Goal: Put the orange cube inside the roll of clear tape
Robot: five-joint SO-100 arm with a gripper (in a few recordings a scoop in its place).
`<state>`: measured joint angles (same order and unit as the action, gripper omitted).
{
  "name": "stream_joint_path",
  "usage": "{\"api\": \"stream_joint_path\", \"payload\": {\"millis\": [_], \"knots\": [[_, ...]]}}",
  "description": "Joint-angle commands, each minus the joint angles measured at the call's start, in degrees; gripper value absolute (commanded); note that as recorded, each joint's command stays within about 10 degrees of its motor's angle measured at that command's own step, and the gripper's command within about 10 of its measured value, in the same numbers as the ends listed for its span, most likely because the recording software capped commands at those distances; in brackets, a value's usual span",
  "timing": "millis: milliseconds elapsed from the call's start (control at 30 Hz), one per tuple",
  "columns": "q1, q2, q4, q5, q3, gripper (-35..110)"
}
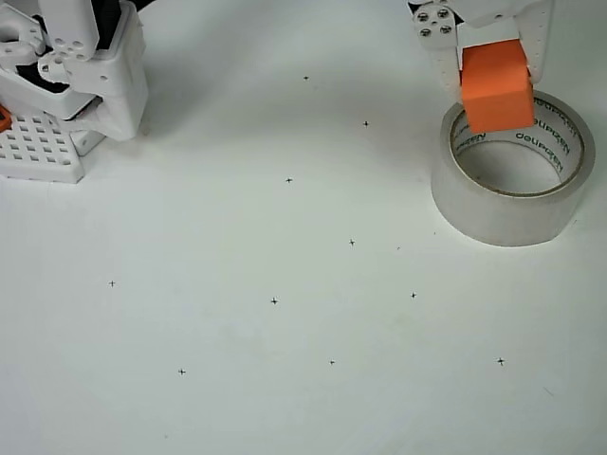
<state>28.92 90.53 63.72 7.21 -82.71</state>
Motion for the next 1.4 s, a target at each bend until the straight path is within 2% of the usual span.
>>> {"api": "stream_joint_path", "payload": {"millis": [0, 467, 900, 1367], "knots": [[1.14, 0.35, -0.44, 0.62, 5.89, 20], [2.02, -3.25, -0.44, 0.79, 8.44, 20], [0.35, -3.6, -0.18, 3.08, 11.34, 41], [-0.88, -3.34, -0.09, 5.62, 11.95, 44]]}}
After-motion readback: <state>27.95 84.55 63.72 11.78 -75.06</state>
